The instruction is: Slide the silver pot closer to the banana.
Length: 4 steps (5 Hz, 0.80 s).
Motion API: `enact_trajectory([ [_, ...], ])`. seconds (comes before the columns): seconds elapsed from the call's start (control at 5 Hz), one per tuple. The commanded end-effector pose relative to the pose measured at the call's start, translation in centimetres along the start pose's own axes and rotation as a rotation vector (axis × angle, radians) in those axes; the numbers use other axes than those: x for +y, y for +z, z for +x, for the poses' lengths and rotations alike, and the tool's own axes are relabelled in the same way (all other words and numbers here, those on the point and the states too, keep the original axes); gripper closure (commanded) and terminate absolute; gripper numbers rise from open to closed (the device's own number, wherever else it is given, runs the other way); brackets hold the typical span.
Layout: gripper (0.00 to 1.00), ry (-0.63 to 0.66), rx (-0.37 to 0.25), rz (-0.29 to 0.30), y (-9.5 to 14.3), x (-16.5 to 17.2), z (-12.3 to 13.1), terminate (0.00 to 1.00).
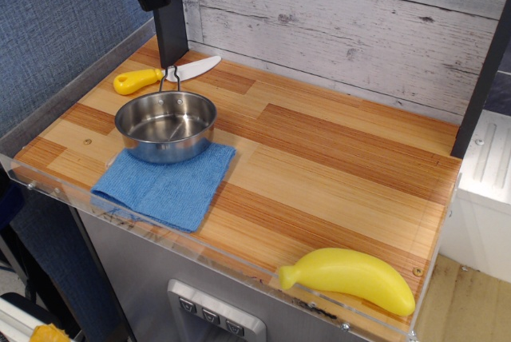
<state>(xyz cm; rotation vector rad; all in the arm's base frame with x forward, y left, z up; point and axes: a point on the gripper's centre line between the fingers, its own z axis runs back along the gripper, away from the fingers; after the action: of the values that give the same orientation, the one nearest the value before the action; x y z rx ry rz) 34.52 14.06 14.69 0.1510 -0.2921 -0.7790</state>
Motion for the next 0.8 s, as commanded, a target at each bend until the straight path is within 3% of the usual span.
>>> enact_trajectory([
  [0.0,0.00,0.000,0.000,0.000,0.0,0.0,0.0,0.00],
  [0.4,0.00,-0.131,-0.002,0.024,0.3,-4.1,-1.8,0.00],
  [0.6,0.00,-0.194,-0.009,0.007,0.3,-6.4,-3.1,0.00],
])
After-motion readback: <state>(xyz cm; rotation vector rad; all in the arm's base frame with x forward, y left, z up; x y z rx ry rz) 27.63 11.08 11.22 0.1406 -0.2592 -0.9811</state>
